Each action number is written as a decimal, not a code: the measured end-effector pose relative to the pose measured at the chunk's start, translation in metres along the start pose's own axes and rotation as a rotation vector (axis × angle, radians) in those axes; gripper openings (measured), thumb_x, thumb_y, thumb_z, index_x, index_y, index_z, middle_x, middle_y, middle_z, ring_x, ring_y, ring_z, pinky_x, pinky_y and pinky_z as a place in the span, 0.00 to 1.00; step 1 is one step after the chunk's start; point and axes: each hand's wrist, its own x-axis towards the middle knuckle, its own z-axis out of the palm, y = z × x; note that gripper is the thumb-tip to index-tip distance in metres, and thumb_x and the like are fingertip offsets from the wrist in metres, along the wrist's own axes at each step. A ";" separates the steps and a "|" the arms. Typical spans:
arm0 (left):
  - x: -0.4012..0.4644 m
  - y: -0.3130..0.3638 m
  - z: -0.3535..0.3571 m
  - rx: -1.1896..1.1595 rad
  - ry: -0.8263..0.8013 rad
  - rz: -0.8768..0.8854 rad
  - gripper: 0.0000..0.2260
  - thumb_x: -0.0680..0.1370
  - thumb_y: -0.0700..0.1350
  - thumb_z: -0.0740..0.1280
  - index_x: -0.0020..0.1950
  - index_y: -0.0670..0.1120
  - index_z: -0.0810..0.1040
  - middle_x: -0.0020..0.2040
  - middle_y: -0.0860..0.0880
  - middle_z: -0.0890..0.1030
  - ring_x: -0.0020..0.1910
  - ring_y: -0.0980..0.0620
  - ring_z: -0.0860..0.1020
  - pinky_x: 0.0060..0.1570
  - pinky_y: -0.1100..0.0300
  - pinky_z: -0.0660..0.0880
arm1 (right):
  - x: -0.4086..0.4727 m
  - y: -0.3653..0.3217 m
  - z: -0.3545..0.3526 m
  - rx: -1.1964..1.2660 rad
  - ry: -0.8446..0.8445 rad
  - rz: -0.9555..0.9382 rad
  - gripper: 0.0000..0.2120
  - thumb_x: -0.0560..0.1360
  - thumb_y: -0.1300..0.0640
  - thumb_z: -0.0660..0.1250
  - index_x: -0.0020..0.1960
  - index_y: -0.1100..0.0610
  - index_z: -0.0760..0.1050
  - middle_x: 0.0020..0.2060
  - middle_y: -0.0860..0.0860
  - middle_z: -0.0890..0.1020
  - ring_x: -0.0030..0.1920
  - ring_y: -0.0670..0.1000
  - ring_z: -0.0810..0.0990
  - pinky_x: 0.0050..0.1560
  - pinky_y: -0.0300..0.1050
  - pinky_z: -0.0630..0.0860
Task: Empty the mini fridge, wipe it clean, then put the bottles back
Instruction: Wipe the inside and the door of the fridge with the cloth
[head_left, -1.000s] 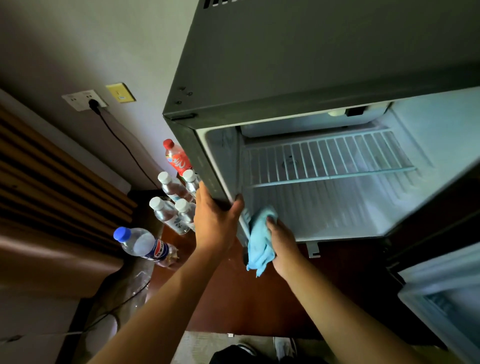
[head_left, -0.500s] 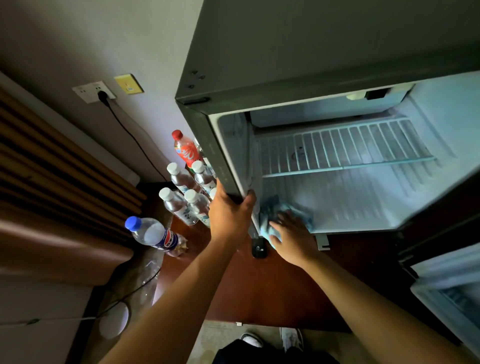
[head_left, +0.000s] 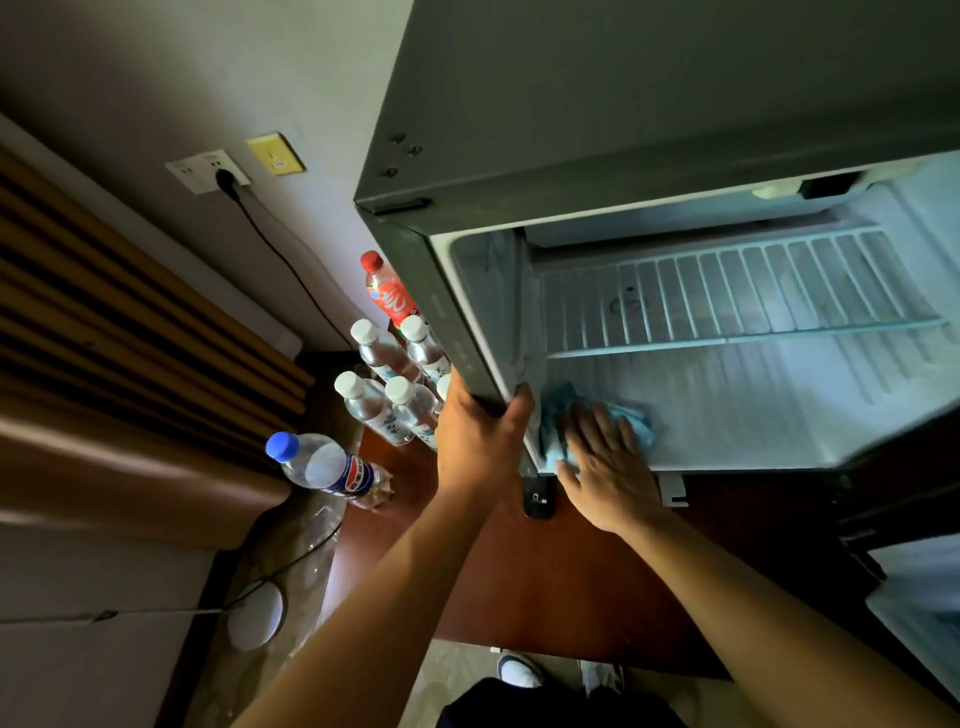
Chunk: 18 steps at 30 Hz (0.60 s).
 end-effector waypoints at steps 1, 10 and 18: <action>0.001 -0.001 0.001 -0.009 -0.003 -0.002 0.17 0.69 0.55 0.70 0.55 0.52 0.75 0.48 0.55 0.82 0.45 0.63 0.80 0.43 0.62 0.77 | 0.003 0.003 -0.001 -0.012 0.004 -0.008 0.30 0.78 0.44 0.56 0.76 0.58 0.63 0.74 0.58 0.66 0.75 0.61 0.61 0.73 0.62 0.59; 0.003 -0.003 -0.001 -0.016 -0.047 -0.011 0.20 0.70 0.56 0.69 0.59 0.50 0.75 0.52 0.53 0.83 0.49 0.55 0.82 0.51 0.50 0.80 | 0.032 0.014 -0.008 -0.062 -0.006 -0.084 0.29 0.76 0.47 0.64 0.73 0.60 0.68 0.71 0.60 0.70 0.72 0.64 0.66 0.66 0.63 0.65; 0.009 -0.015 0.006 -0.094 -0.018 0.005 0.21 0.67 0.58 0.71 0.58 0.53 0.75 0.53 0.52 0.83 0.51 0.55 0.82 0.53 0.49 0.80 | 0.019 0.009 0.000 -0.040 -0.052 -0.082 0.26 0.78 0.54 0.59 0.75 0.55 0.63 0.77 0.55 0.59 0.78 0.59 0.51 0.74 0.64 0.51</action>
